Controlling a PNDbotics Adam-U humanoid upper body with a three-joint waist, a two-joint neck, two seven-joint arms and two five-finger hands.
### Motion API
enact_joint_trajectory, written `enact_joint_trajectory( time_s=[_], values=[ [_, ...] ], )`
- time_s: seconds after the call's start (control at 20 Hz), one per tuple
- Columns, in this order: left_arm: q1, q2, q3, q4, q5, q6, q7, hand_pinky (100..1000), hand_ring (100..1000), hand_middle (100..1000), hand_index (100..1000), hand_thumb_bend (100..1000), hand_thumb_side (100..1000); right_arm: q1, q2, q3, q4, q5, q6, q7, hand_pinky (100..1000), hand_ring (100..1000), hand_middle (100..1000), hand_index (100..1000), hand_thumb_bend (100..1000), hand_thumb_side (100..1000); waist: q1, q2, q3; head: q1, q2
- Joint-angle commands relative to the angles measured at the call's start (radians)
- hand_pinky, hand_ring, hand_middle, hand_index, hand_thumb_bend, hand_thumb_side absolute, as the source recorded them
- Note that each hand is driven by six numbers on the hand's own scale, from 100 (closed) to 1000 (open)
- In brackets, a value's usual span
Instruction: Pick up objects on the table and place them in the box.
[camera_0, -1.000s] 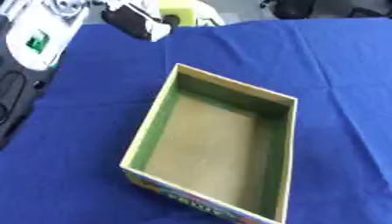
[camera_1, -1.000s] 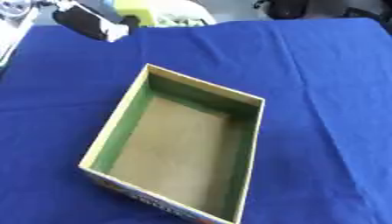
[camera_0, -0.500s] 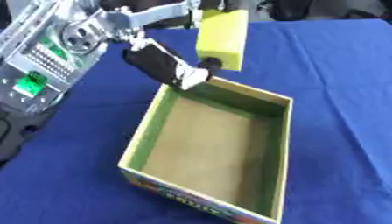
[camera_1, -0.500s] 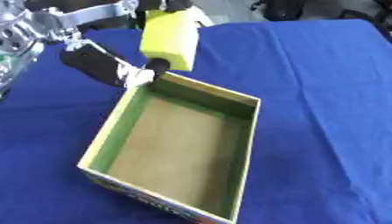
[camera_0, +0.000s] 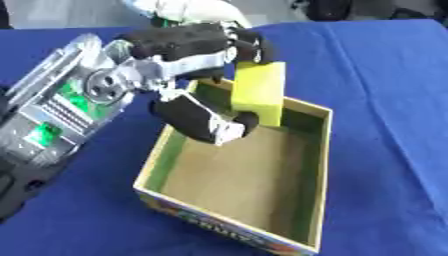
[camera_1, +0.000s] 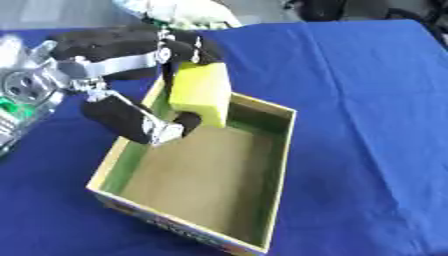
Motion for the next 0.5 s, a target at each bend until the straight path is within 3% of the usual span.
enact_joint_trajectory(
  time_s=[0.05,0.5],
  values=[
    [0.009,-0.016,-0.013,0.034,-0.016,-0.009,-0.012,577,739,915,754,100,356,-0.006,-0.018,-0.008,-0.021,-0.001,-0.002,0.002,589,631,550,801,100,1000,-0.002,-0.016,-0.003,0.0,0.008],
    [0.052,-0.081,-0.045,0.16,-0.088,-0.078,-0.016,584,746,918,767,100,340,-0.007,-0.007,-0.008,-0.021,-0.002,-0.001,0.005,589,631,550,802,100,1000,-0.005,-0.012,-0.009,0.007,0.009]
  ],
)
